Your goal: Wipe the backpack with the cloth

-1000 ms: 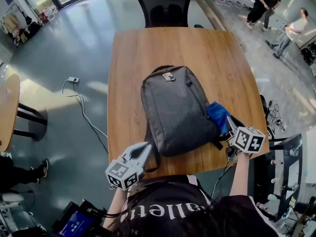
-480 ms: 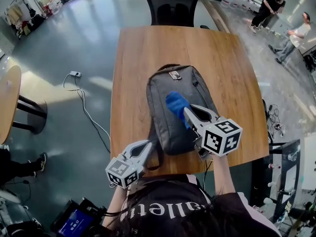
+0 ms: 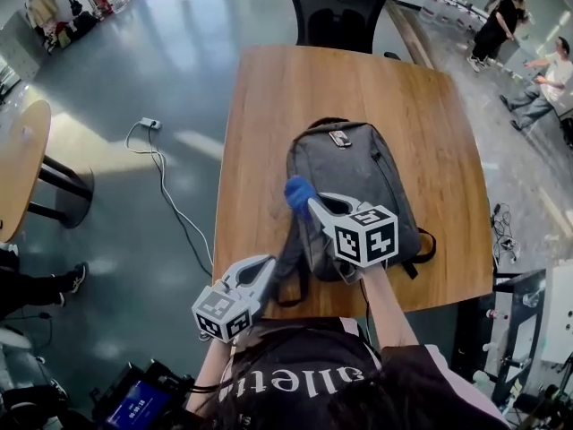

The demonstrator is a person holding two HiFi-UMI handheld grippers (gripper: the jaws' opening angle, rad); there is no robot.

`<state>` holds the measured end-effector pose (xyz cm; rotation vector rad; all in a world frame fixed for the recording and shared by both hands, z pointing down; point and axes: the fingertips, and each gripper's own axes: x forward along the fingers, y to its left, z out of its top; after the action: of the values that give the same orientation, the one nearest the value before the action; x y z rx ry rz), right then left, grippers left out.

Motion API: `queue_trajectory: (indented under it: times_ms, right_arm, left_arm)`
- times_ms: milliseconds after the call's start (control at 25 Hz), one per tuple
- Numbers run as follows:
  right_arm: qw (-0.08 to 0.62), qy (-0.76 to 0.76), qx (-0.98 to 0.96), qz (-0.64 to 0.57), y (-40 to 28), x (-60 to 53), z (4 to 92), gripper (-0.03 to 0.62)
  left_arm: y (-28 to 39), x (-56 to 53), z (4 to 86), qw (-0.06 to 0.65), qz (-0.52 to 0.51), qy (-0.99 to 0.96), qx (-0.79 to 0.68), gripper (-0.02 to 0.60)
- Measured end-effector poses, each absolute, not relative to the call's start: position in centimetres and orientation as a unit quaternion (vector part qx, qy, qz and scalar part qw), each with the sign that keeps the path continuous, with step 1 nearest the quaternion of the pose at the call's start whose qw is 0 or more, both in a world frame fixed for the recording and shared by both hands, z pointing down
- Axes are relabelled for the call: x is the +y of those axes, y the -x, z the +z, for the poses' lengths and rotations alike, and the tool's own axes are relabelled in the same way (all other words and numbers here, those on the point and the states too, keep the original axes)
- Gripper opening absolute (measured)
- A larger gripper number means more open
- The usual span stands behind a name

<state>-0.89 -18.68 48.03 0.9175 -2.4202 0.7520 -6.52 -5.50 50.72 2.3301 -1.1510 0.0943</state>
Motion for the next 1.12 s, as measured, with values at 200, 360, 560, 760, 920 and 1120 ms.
queue_trajectory:
  times_ms: [200,360,560,760,920,1120]
  right_arm:
    - [0.208,-0.381,-0.859,0.27,-4.3,-20.7,47.6,0.061]
    - [0.201,-0.428,-0.839,0.269,-9.0,-22.3,46.9,0.061]
    - [0.195,-0.48,-0.812,0.268,-16.3,-23.6,47.4,0.061]
    - [0.196,-0.52,-0.785,0.275,-21.7,-24.2,47.7,0.061]
    - [0.209,-0.541,-0.763,0.285,-25.1,-24.2,48.7,0.061]
    - [0.226,-0.554,-0.741,0.306,-28.5,-23.7,51.0,0.061]
  left_arm:
    - [6.1,-5.6,51.2,0.267,0.035,-0.864,-0.425,0.002]
    - [5.4,-5.8,50.6,0.265,0.036,-0.871,-0.413,0.002]
    - [3.1,-6.1,51.2,0.263,0.042,-0.877,-0.4,0.002]
    - [2.2,-6.6,50.6,0.262,0.047,-0.879,-0.394,0.002]
    - [1.7,-7.1,50.2,0.263,0.051,-0.879,-0.393,0.002]
    - [1.2,-7.5,50.1,0.267,0.056,-0.877,-0.395,0.002]
